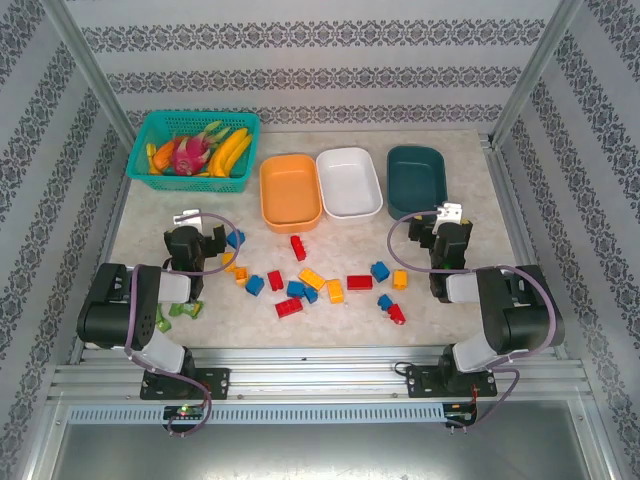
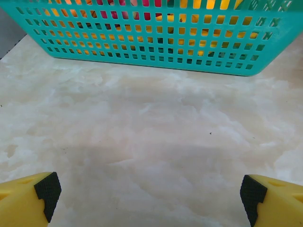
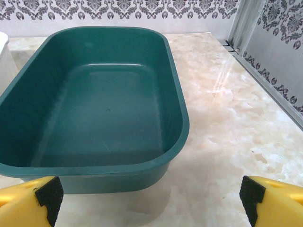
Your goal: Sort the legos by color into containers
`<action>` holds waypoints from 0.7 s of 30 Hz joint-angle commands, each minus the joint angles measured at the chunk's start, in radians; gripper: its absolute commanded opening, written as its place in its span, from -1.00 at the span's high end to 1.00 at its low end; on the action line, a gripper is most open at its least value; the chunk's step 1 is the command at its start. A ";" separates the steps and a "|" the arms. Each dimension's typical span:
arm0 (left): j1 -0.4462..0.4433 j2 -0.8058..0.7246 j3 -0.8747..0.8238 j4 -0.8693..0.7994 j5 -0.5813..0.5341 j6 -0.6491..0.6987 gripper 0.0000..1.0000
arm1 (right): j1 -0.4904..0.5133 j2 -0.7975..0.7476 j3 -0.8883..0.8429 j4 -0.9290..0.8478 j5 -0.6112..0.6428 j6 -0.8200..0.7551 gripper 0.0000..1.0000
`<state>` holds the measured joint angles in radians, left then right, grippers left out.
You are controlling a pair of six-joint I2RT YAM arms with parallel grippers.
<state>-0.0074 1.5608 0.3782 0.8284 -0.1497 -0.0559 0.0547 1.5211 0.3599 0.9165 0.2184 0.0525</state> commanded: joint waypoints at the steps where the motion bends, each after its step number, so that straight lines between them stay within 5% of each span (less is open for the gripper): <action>1: -0.013 -0.001 0.011 0.046 -0.006 0.011 -1.00 | -0.003 -0.012 0.007 0.012 -0.019 -0.006 -0.95; 17: -0.013 -0.006 0.006 0.055 -0.005 0.011 -1.00 | -0.004 -0.012 0.009 0.010 -0.019 -0.004 -0.96; 21: -0.033 -0.095 0.051 -0.098 -0.043 0.026 -1.00 | 0.006 -0.067 0.003 -0.006 0.003 -0.013 -0.95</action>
<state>-0.0120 1.5356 0.3847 0.7933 -0.1593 -0.0547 0.0547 1.5154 0.3599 0.9123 0.2184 0.0521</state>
